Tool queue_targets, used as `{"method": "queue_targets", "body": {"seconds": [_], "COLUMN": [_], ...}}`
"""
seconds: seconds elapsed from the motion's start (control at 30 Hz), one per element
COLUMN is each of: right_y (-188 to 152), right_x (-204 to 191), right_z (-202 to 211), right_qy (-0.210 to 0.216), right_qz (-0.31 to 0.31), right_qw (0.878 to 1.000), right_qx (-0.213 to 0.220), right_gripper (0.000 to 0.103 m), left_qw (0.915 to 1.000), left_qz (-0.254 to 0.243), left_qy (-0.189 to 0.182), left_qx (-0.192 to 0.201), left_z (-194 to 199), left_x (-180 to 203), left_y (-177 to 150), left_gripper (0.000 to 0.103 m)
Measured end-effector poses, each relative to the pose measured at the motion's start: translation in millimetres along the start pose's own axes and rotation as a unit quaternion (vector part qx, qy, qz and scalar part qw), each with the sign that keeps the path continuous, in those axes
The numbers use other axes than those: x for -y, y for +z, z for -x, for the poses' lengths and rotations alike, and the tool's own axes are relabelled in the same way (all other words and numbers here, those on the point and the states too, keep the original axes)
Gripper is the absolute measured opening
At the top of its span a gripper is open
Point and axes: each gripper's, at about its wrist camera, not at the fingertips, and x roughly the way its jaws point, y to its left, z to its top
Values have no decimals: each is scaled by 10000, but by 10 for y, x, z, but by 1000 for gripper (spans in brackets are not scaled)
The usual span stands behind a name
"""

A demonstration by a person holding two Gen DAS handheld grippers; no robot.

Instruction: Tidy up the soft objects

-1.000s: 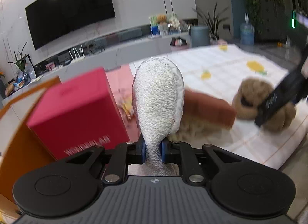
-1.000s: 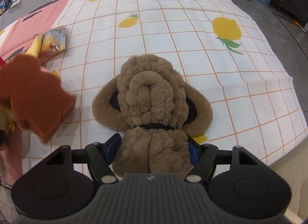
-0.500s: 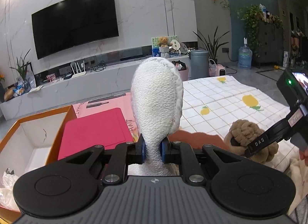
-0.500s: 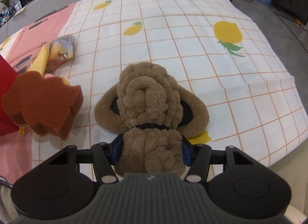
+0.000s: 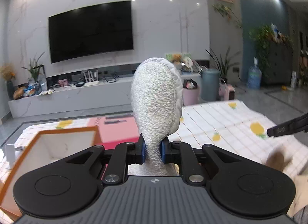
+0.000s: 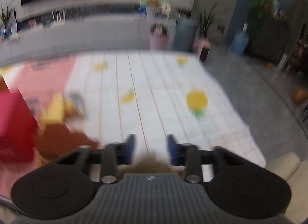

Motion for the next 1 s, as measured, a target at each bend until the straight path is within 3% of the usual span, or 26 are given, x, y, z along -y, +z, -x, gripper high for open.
{"method": "queue_targets", "body": {"seconds": [0.1, 0.17, 0.23, 0.27, 0.37, 0.47, 0.53, 0.73, 0.9, 1.0], "right_y": [115, 94, -2, -55, -268, -471, -591, -798, -985, -1111], "right_x": [-120, -154, -138, -111, -51, 2, 89, 357, 165, 56], "right_z": [119, -1, -208, -295, -436, -440, -405, -541, -774, -935], "right_qy": [128, 147, 244, 336, 507, 415, 429, 543, 598, 405], "right_qz": [123, 144, 233, 244, 561, 1055, 1026, -8, -41, -3], "right_qw": [9998, 9997, 9977, 9960, 9884, 9781, 9734, 9554, 9419, 9356], "right_qx": [101, -93, -589, -790, -1317, -1746, -2004, -2903, -3306, -3509], "right_gripper": [24, 25, 38, 50, 55, 82, 92, 95, 97, 97], "left_qw": [9997, 9995, 9994, 9994, 9994, 9993, 9992, 9981, 9978, 9973], "left_qz": [193, 241, 251, 258, 265, 296, 313, 531, 585, 653], "left_qy": [94, 194, 230, 235, 175, 126, 83, -31, -81, -105], "left_qx": [83, 91, 48, 7, -108, -184, -233, -312, -313, -331], "left_z": [119, 174, 211, 221, 221, 198, 187, 212, 293, 333], "left_x": [-201, -312, -400, -435, -507, -533, -545, -582, -624, -642], "left_y": [82, 87, 57, 44, 23, 32, 24, -45, -45, -50], "left_gripper": [17, 17, 17, 17, 17, 17, 17, 17, 18, 18]}}
